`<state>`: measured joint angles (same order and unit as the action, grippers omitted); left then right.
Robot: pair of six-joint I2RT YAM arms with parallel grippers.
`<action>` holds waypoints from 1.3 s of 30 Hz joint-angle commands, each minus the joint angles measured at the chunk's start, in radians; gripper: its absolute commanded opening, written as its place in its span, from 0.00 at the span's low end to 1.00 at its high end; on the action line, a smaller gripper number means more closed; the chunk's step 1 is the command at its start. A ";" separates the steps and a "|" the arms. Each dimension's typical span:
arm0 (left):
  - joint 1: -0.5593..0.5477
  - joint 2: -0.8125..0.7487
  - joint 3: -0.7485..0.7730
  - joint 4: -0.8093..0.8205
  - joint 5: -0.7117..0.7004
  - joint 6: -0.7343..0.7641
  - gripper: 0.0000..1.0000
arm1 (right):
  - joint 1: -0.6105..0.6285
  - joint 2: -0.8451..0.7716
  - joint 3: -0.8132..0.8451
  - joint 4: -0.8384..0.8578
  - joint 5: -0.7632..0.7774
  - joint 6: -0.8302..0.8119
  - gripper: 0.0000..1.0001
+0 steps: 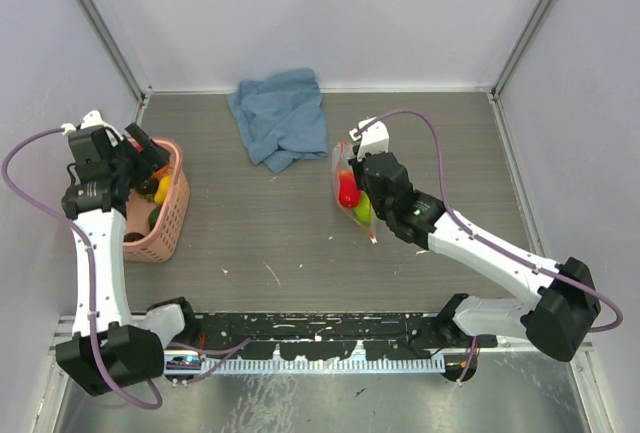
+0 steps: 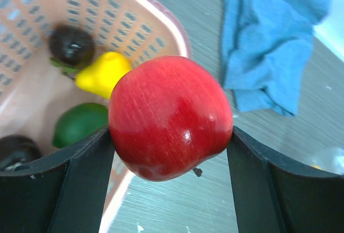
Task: Place the food in the zip-top bag and seal the zipper
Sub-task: Pick up the fake fruit from the bin, then place the fake fruit in the zipper food storage bag.
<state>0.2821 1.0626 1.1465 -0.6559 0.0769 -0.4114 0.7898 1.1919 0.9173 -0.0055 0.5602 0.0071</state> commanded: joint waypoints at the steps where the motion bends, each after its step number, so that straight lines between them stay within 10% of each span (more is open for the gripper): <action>1: -0.021 -0.056 0.038 0.054 0.250 -0.058 0.55 | 0.000 0.012 0.069 0.004 -0.006 0.021 0.01; 10: -0.210 -0.127 -0.051 0.189 0.429 -0.160 0.55 | 0.008 0.046 0.117 -0.049 -0.007 0.029 0.01; 28: -0.767 -0.096 -0.207 0.624 0.256 -0.307 0.54 | 0.011 0.098 0.199 -0.108 -0.173 0.094 0.01; 39: -0.901 -0.085 -0.304 0.796 0.178 -0.334 0.53 | 0.013 0.182 0.254 -0.160 -0.234 0.128 0.01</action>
<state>-0.5900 1.0000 0.8719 -0.0242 0.2989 -0.7250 0.7971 1.3647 1.1221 -0.1741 0.3546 0.1078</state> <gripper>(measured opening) 0.757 0.052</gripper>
